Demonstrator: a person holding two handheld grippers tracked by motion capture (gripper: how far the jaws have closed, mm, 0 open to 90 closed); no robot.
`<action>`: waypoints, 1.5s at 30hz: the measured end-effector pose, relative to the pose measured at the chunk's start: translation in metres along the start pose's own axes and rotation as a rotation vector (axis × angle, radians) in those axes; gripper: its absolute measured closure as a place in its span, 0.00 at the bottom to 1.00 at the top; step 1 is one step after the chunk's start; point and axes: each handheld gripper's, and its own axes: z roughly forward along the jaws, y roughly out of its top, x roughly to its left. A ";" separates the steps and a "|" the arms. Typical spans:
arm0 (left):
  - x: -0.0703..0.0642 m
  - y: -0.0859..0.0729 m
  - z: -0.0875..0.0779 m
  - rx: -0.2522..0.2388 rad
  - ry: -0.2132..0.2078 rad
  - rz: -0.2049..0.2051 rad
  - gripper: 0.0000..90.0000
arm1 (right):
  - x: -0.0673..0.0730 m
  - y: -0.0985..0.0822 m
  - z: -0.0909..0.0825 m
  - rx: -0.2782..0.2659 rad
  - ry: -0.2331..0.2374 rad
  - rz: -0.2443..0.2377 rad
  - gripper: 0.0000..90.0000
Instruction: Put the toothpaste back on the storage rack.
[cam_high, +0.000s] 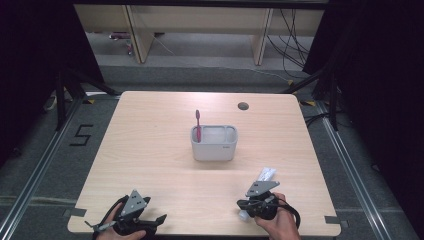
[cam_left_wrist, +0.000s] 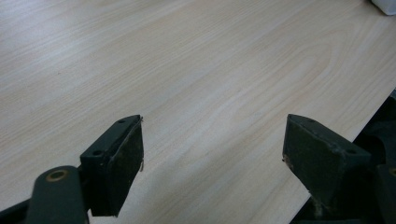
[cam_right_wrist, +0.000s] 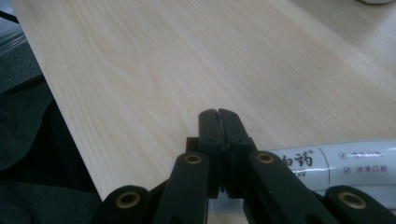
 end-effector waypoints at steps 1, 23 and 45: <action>0.000 0.000 0.000 0.000 0.000 0.000 0.22 | 0.000 0.000 0.000 0.000 0.000 0.000 0.99; 0.000 0.000 0.000 -0.002 -0.002 -0.002 0.22 | -0.015 -0.035 -0.031 0.032 -0.054 0.039 0.99; -0.001 0.000 0.002 0.001 0.000 -0.011 0.22 | -0.023 -0.034 -0.047 0.017 -0.107 0.058 0.84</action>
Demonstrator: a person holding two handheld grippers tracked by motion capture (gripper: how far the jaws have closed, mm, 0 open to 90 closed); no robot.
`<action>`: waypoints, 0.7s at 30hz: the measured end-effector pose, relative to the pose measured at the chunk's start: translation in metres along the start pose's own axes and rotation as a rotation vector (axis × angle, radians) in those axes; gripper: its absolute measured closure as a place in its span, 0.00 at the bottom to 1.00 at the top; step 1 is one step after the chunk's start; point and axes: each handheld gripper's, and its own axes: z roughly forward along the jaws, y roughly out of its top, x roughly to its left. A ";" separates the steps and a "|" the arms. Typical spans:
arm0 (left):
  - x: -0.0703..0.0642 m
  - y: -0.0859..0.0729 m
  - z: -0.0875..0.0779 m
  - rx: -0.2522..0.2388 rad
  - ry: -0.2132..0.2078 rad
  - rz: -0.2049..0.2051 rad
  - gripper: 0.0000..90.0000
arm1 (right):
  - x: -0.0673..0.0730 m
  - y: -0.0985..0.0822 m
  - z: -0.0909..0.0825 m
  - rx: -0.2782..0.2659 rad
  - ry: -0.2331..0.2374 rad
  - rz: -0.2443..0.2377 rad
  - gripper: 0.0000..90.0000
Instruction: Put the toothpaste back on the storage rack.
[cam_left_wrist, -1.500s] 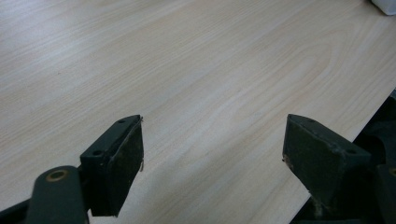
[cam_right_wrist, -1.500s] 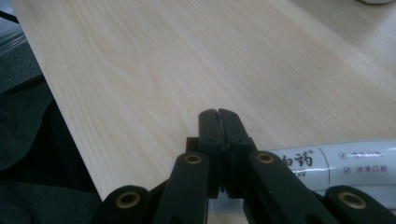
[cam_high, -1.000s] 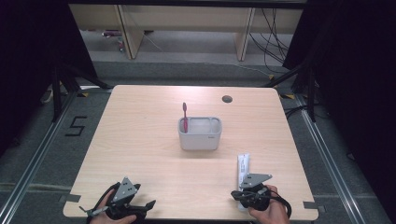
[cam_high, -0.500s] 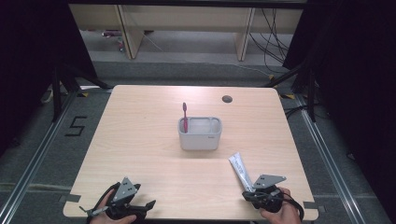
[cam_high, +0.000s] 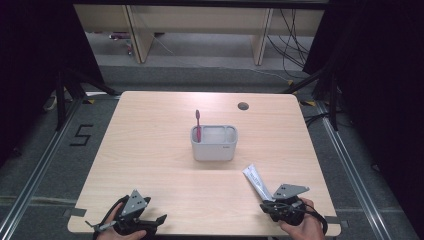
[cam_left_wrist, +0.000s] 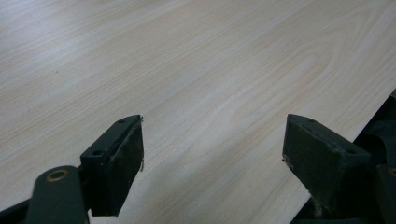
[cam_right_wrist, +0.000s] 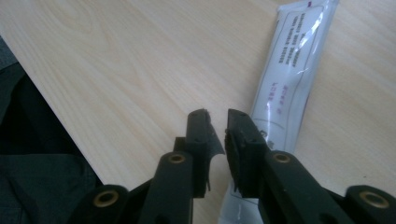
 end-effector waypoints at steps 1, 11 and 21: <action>0.000 0.000 0.000 0.001 -0.001 0.004 0.22 | 0.000 0.002 0.000 -0.012 -0.018 0.000 0.81; 0.002 0.000 0.001 0.007 0.005 0.009 0.22 | -0.012 0.018 0.003 0.080 -0.118 0.013 0.57; 0.002 0.000 0.001 0.000 0.008 0.005 0.22 | -0.017 0.033 0.025 0.162 -0.157 0.042 0.47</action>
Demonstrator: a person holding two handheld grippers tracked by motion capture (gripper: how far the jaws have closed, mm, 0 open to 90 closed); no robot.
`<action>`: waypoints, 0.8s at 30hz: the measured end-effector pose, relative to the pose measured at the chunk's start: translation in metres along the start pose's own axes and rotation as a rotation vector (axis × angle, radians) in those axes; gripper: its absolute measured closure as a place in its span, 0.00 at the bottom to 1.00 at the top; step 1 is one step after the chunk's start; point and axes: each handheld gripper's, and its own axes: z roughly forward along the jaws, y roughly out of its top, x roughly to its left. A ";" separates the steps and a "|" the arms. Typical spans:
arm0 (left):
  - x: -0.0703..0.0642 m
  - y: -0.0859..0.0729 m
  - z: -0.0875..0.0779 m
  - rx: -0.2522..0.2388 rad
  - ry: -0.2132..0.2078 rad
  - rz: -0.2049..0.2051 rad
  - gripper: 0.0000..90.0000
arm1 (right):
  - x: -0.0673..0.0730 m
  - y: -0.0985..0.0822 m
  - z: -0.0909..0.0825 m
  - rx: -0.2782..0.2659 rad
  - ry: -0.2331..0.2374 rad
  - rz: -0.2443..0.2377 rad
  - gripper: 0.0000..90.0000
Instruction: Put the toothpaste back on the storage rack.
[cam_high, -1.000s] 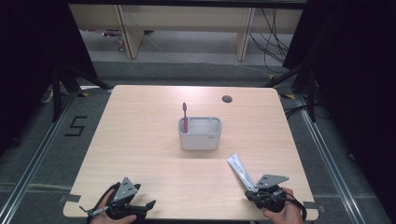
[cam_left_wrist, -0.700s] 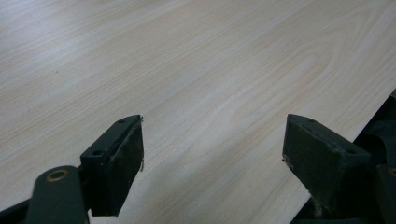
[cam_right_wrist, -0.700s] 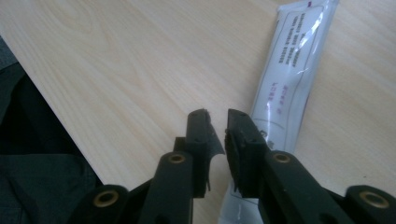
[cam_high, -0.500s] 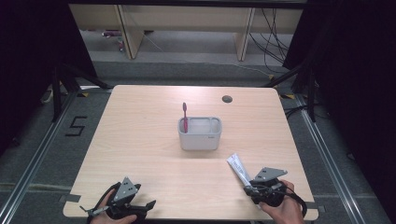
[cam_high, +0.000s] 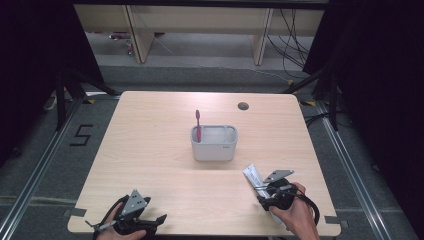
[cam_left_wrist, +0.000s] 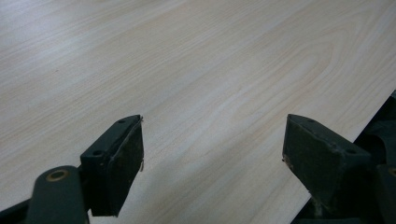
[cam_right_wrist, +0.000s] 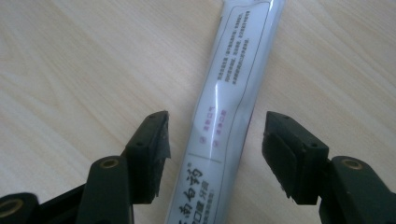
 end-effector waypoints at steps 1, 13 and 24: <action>0.000 0.000 0.000 0.000 0.000 0.000 0.22 | 0.000 0.000 0.000 0.000 0.000 0.000 0.47; -0.001 0.000 0.000 -0.002 -0.015 -0.009 0.22 | 0.001 0.012 0.014 0.084 -0.008 -0.026 0.55; -0.001 0.000 0.001 -0.002 -0.013 -0.012 0.22 | -0.005 0.017 0.016 0.130 0.000 -0.013 0.64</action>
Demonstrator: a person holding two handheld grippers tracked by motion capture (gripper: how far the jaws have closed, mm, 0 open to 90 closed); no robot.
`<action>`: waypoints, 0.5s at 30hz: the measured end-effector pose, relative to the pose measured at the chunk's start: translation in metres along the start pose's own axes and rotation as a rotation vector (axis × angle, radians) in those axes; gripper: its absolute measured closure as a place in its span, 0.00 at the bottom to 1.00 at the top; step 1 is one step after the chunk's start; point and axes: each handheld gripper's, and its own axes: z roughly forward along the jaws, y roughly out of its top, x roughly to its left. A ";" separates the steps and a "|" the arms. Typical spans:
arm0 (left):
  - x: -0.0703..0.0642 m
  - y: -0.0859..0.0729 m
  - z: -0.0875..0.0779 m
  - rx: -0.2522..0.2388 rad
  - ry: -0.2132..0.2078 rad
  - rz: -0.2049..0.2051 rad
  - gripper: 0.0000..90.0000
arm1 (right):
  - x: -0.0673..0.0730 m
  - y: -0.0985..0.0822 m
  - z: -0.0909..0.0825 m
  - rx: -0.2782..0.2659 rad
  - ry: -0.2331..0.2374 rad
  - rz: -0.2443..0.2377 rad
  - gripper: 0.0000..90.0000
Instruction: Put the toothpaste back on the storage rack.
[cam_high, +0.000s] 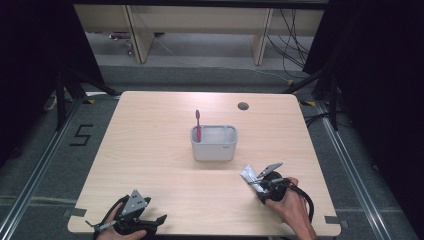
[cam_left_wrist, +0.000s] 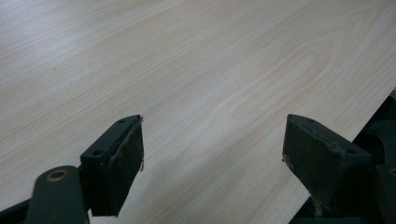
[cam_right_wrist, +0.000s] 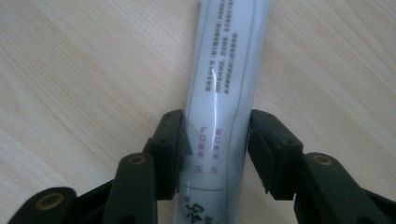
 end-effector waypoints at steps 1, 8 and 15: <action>0.000 0.000 -0.001 0.005 0.005 0.001 0.22 | -0.002 0.000 0.000 0.006 0.001 -0.002 0.64; 0.000 0.000 0.000 0.002 0.004 0.000 0.22 | -0.005 0.005 -0.001 0.028 0.009 -0.007 0.67; 0.001 0.000 -0.001 0.008 0.005 0.006 0.23 | -0.013 0.011 -0.004 0.047 0.004 0.002 0.79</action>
